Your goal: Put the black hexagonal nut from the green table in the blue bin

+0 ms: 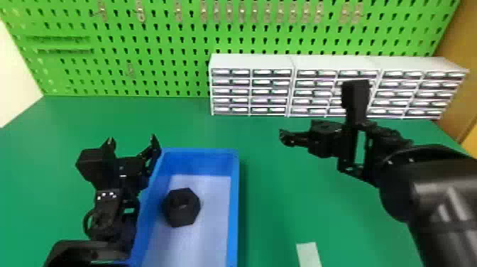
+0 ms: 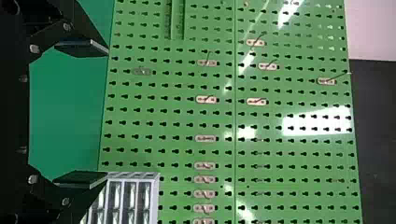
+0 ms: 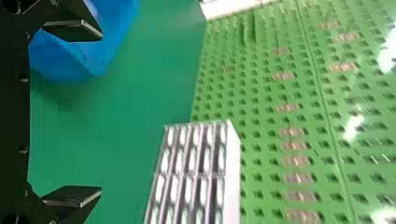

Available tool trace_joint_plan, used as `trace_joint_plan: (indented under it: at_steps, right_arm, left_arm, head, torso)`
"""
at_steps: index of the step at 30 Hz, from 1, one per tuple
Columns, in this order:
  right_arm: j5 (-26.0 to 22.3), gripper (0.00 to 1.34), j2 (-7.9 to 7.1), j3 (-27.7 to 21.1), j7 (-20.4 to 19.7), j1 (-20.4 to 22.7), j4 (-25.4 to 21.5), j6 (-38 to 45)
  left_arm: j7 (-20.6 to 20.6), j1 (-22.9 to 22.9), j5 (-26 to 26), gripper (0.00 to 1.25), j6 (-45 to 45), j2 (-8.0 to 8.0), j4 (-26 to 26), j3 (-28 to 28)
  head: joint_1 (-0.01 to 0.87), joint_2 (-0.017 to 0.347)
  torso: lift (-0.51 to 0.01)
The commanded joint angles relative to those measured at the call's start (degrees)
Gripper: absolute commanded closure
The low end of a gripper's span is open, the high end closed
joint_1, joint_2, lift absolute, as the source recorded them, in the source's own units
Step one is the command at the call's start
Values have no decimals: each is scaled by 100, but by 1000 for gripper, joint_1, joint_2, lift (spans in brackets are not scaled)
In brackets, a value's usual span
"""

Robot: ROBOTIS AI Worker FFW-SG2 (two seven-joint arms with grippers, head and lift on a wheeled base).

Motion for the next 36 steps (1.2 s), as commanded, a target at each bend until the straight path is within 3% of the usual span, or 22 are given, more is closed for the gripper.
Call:
trace_joint_plan:
  at_steps: [1, 6, 10, 16, 23, 36]
  right_arm:
    - [-78, 137, 75, -241, -362, 289, -124, -499]
    - [-96, 137, 241, -522, -837, 632, -168, -1140]
    - [63, 139, 373, -751, -934, 843, -168, -1641]
    - [282, 137, 356, -795, -1083, 1081, -124, -2256]
    - [370, 137, 417, -751, -1628, 1538, -27, -3074]
    - [757, 140, 417, -645, -1980, 2047, 122, -3847]
  left_arm:
    - [7, 14, 8, 323, 0, 0, 4, -13]
    - [7, 14, 8, 323, 0, 0, 4, -30]
    - [7, 5, 8, 325, 0, -9, 30, -66]
    - [16, 14, 8, 323, 0, -18, 56, -74]
    - [16, 23, 25, 323, 0, -18, 92, -145]
    - [7, 85, 104, 325, 0, -26, 100, -224]
  head:
    - [657, 57]
    - [657, 57]
    - [657, 57]
    - [657, 57]
    - [657, 57]
    - [657, 57]
  torso:
    - [-95]
    - [-95]
    - [-95]
    - [-95]
    - [-95]
    - [-95]
